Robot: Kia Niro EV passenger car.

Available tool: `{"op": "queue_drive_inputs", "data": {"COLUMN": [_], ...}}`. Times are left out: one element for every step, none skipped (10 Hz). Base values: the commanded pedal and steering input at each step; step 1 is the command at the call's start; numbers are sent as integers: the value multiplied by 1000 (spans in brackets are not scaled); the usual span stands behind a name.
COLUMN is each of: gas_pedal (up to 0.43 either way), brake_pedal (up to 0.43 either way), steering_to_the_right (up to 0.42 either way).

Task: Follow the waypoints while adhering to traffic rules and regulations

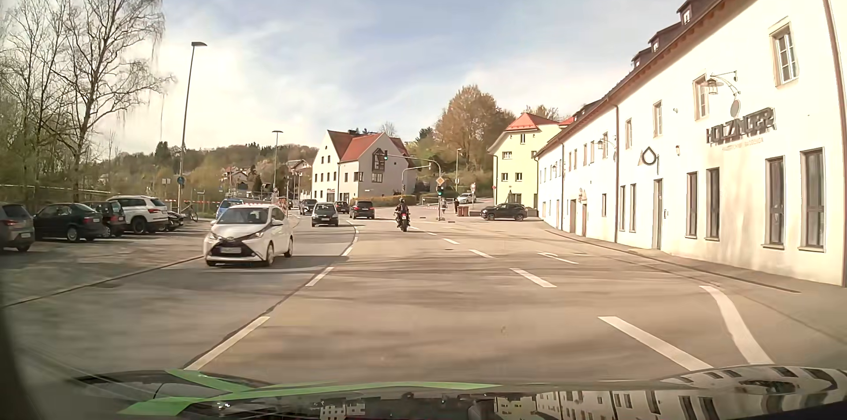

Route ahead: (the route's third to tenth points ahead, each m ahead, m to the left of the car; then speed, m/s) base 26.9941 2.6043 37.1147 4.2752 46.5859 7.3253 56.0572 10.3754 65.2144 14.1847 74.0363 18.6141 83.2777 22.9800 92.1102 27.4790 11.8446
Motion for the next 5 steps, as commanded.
{"op": "queue_drive_inputs", "data": {"gas_pedal": [47, 47, 47, 47, 47], "brake_pedal": [0, 0, 0, 0, 0], "steering_to_the_right": [-33, -33, -33, -33, -33]}}
